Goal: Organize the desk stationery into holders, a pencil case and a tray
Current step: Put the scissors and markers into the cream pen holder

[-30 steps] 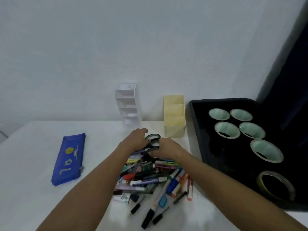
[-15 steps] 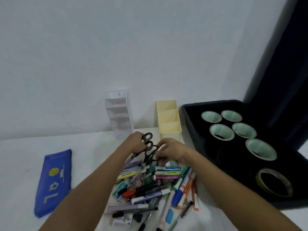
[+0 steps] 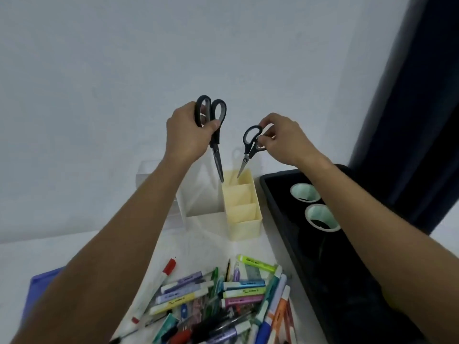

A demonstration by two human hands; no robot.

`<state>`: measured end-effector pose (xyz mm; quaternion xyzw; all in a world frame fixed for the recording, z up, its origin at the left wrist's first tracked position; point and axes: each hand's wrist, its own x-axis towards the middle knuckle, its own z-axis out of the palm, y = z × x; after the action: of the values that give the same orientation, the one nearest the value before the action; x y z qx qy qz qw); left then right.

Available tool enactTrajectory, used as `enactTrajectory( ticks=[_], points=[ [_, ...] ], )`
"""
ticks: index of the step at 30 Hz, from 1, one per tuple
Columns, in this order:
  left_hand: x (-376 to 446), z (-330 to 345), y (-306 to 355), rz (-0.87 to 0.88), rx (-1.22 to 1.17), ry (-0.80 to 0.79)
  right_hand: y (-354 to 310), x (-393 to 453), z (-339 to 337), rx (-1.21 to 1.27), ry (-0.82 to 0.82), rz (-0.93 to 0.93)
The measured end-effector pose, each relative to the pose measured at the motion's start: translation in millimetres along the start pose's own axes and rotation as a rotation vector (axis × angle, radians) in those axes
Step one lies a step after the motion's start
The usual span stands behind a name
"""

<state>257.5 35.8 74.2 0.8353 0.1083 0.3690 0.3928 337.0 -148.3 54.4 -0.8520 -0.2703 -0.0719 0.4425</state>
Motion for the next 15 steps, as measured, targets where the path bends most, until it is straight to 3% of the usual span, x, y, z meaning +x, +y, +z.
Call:
enactTrajectory(
  ticks=[6,15],
  points=[
    [3,42,-37,-0.023,0.046,-0.026,27,13,36,-0.114,0.029,-0.059],
    [-19,76,-86,-0.162,0.019,-0.170,56,6,84,-0.200,-0.047,0.028]
  ],
)
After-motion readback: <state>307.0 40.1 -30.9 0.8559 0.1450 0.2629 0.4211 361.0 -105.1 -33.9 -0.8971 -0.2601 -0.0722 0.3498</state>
